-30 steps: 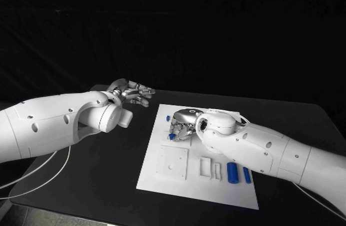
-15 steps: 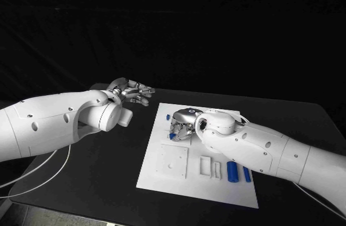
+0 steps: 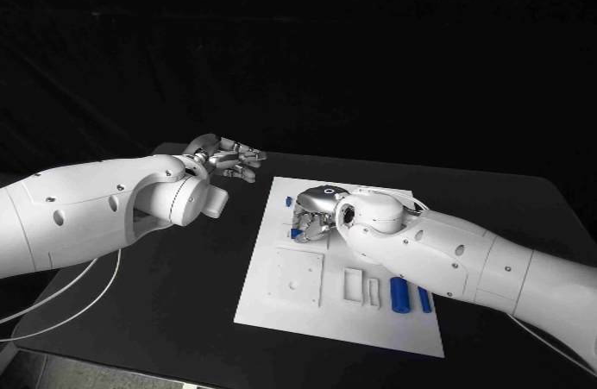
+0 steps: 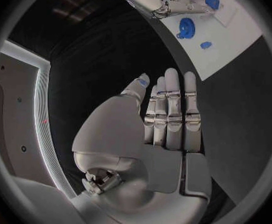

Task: Assemble the parts on the task board

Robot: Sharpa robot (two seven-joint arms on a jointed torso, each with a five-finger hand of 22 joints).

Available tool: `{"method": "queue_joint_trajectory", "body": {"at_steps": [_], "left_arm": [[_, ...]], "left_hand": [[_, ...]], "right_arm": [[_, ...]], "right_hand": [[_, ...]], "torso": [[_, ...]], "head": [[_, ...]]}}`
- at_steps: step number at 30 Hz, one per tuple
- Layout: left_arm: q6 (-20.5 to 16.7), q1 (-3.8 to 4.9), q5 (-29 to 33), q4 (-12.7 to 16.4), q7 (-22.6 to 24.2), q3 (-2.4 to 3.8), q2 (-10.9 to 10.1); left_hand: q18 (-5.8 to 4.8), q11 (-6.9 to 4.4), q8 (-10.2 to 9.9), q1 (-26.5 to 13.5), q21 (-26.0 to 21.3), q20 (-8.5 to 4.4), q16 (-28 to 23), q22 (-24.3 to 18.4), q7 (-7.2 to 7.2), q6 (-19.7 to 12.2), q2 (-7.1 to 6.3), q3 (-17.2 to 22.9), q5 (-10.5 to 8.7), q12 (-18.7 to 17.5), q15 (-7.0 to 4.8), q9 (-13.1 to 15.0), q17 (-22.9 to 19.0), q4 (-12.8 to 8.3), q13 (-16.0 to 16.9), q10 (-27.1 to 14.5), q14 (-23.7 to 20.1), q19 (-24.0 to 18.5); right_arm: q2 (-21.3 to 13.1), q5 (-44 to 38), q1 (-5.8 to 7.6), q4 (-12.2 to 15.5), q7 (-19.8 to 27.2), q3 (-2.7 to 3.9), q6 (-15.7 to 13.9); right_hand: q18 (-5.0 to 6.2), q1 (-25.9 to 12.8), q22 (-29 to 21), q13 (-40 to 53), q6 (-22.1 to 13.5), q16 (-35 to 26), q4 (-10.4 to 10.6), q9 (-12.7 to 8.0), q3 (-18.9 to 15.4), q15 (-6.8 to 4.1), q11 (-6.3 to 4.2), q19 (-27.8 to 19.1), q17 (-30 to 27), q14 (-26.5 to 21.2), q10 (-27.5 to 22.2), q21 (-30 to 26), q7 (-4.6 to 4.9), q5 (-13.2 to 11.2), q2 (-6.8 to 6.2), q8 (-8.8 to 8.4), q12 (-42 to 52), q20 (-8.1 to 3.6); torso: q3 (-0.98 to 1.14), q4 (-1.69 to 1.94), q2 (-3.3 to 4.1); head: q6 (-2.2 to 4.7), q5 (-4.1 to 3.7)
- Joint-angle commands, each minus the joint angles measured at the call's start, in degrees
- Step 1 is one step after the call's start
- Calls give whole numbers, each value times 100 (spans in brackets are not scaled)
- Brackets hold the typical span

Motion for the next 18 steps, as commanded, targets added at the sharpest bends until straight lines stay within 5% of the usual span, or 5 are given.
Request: {"method": "queue_joint_trajectory", "body": {"at_steps": [1, 11, 18], "left_arm": [[77, 19, 32, 2, 10, 3, 17], [139, 18, 32, -6, 19, -1, 19], [305, 18, 27, -8, 31, -6, 1]], "left_hand": [[-31, 2, -5, 16, 38, 15, -27, -9, 29, 10, 26, -9, 8, -20, -1, -7, 8, -38, -7, -13, 22, 16], [-29, 1, -6, 21, 40, 14, -30, -9, 31, 4, 31, -3, 7, -20, -2, -10, 11, -49, -7, -11, 24, 16], [-24, -6, -6, 31, 51, 8, -18, 0, 36, -15, 54, 11, 0, -19, -10, -23, 21, -66, -6, 10, 45, 32]], "right_arm": [[-13, -354, -39, -12, -139, -61, 36], [-63, -447, -44, 76, -232, -114, -177], [-176, -414, -52, 264, -304, -120, -507]], "right_hand": [[-7, -6, 654, -3, 1, 5, -30, 8, 2, -14, -33, 117, 12, 3, -3, 23, 12, 10, 1, -24, -20, -33], [-9, -68, 661, 18, 147, 12, -124, 7, 332, -32, -60, 132, 33, 18, 33, 55, -20, 131, 23, -26, -6, -47], [-24, -242, 673, 36, 221, 27, -116, 9, 587, -58, -98, 156, 62, 18, 57, 115, -39, 606, -1, -24, -3, -77]], "torso": [[-5, -5, -5], [-11, 3, -13], [-7, -3, -7]], "head": [[13, 3], [45, -2], [61, 9]]}}
